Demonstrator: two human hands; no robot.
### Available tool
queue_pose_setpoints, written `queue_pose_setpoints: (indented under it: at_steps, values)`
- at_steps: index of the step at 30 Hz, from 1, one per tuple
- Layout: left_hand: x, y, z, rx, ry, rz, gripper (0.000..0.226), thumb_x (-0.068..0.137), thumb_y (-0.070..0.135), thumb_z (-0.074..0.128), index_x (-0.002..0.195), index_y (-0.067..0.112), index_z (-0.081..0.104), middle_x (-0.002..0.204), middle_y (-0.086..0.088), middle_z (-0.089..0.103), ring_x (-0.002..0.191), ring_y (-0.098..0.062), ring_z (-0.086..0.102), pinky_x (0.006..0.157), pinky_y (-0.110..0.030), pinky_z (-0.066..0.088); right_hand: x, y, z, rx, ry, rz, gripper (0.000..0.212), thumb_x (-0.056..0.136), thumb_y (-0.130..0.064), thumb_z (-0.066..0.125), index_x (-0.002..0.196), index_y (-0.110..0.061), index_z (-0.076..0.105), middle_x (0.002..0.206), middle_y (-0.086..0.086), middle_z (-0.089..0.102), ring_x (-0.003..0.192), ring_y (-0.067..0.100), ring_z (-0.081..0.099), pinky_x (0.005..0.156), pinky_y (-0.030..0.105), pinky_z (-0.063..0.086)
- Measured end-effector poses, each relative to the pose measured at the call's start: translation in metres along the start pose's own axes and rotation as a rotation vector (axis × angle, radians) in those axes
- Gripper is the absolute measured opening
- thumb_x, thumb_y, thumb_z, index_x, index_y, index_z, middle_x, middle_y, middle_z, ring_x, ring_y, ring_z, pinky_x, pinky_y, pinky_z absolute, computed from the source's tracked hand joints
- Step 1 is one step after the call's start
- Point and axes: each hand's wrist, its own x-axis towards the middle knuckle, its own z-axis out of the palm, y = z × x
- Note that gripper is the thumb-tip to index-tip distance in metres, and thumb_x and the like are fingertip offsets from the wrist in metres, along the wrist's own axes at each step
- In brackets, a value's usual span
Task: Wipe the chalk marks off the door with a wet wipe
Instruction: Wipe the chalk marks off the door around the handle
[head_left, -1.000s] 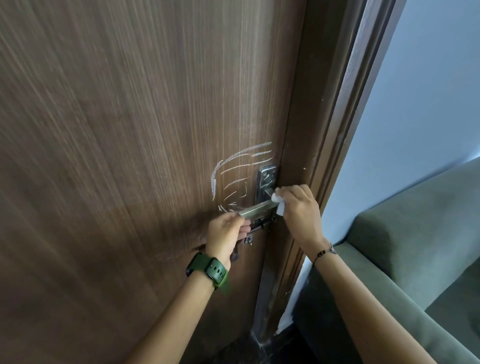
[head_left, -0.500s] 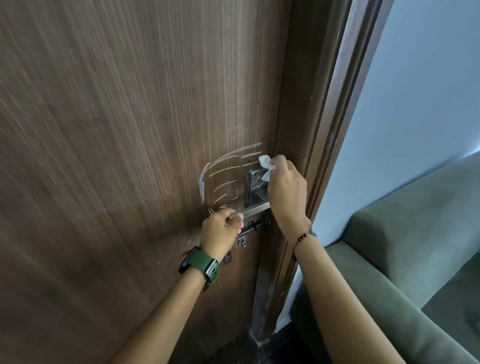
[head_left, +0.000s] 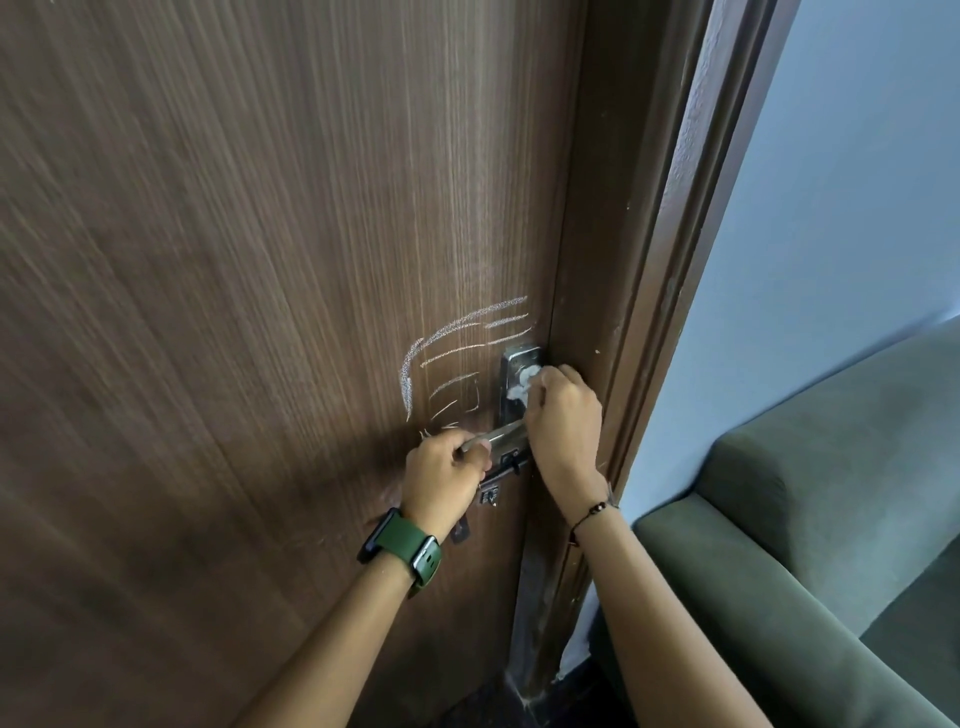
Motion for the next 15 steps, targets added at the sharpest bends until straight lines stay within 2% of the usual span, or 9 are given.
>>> queue_pose_setpoints:
  at_steps: [4, 6, 9, 13, 15]
  values:
    - [0.002, 0.001, 0.001, -0.03, -0.002, -0.027, 0.013, 0.084, 0.017, 0.057, 0.088, 0.013, 0.069, 0.076, -0.009, 0.073, 0.074, -0.023, 0.067, 0.078, -0.042, 0.056, 0.025, -0.02, -0.004, 0.053, 0.13, -0.057, 0.007, 0.086, 0.002, 0.056, 0.089, 0.001, 0.062, 0.093, 0.015, 0.064, 0.073, 0.026, 0.061, 0.058, 0.027, 0.044]
    - [0.001, 0.002, 0.0, -0.023, -0.01, -0.028, 0.012, 0.084, 0.017, 0.058, 0.086, 0.013, 0.069, 0.075, -0.01, 0.073, 0.074, -0.025, 0.067, 0.077, -0.043, 0.055, 0.015, -0.02, 0.004, 0.04, 0.099, -0.045, 0.008, 0.086, 0.005, 0.053, 0.088, 0.003, 0.061, 0.096, 0.017, 0.061, 0.079, 0.03, 0.06, 0.065, 0.033, 0.049]
    - [0.0, 0.002, -0.001, 0.008, -0.009, -0.004, 0.013, 0.083, 0.016, 0.057, 0.079, 0.012, 0.069, 0.071, -0.012, 0.072, 0.069, -0.028, 0.067, 0.071, -0.045, 0.056, 0.0, -0.007, 0.011, 0.03, 0.012, 0.018, 0.009, 0.087, 0.005, 0.051, 0.082, 0.001, 0.058, 0.098, 0.017, 0.058, 0.079, 0.032, 0.058, 0.062, 0.029, 0.042]
    - [0.0, 0.004, -0.002, -0.009, -0.011, -0.003, 0.013, 0.084, 0.016, 0.056, 0.082, 0.013, 0.069, 0.073, -0.009, 0.072, 0.069, -0.022, 0.067, 0.071, -0.042, 0.057, 0.012, -0.011, 0.009, 0.047, 0.072, 0.033, 0.007, 0.083, 0.005, 0.055, 0.079, -0.001, 0.058, 0.093, 0.015, 0.059, 0.077, 0.029, 0.057, 0.061, 0.029, 0.041]
    - [0.0, 0.003, -0.002, 0.001, -0.006, 0.0, 0.014, 0.084, 0.018, 0.056, 0.081, 0.013, 0.069, 0.073, -0.009, 0.072, 0.07, -0.023, 0.067, 0.072, -0.042, 0.056, 0.004, -0.008, 0.012, 0.038, 0.044, 0.024, 0.007, 0.085, 0.004, 0.053, 0.081, 0.0, 0.058, 0.093, 0.014, 0.059, 0.079, 0.029, 0.057, 0.061, 0.029, 0.041]
